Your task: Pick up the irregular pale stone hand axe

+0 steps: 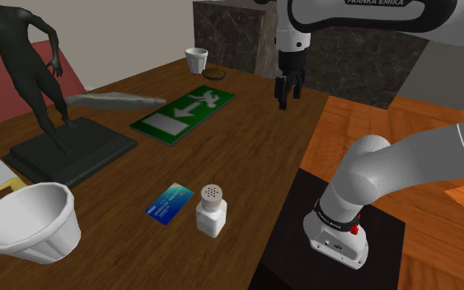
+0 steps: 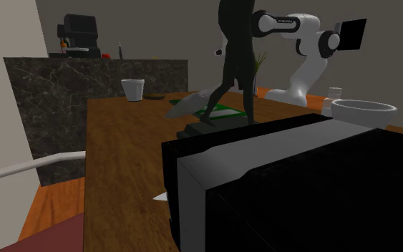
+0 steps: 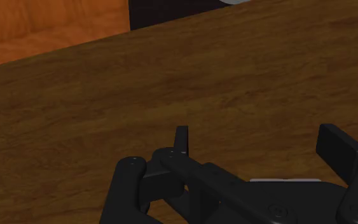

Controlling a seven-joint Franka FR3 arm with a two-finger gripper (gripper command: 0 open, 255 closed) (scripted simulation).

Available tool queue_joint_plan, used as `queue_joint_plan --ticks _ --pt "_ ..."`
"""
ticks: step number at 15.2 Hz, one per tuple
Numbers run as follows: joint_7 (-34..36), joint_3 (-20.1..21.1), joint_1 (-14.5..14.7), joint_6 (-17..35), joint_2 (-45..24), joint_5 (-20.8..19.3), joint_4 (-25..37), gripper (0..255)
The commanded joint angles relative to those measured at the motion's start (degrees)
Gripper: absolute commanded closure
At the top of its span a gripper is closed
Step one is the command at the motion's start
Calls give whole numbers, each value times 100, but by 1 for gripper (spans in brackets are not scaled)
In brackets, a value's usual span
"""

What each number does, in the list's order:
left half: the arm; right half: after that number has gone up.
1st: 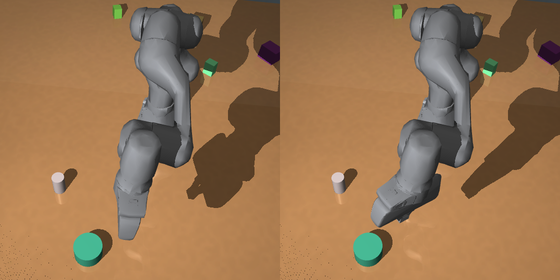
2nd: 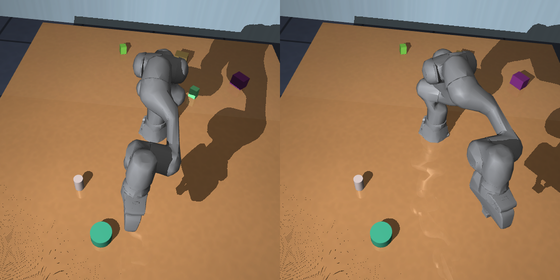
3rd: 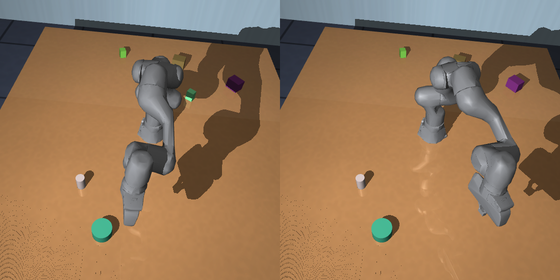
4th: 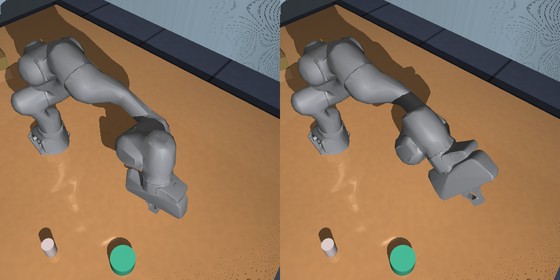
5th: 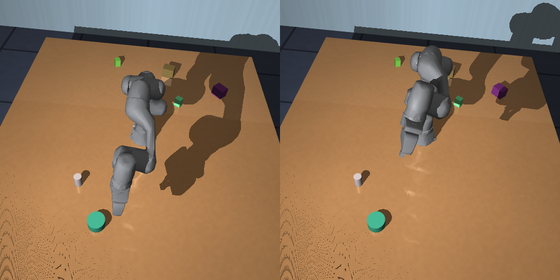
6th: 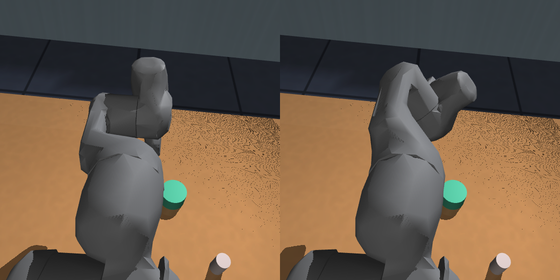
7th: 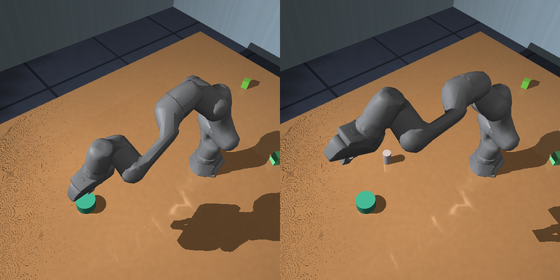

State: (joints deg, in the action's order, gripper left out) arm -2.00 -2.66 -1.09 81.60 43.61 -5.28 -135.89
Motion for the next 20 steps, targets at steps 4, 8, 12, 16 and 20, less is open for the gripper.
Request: queue_joint_plan --ticks 4,8,12,16,20 --pt "-311 50 218 750 -193 -85 -42 0" --pt "-700 125 496 1730 -465 -191 -61 0" --pt "-1065 210 762 2685 -744 -297 -47 0" --pt "-1413 308 1013 3611 -1022 -409 -7 0" --pt "-1743 414 1253 4508 -1292 -535 50 0"
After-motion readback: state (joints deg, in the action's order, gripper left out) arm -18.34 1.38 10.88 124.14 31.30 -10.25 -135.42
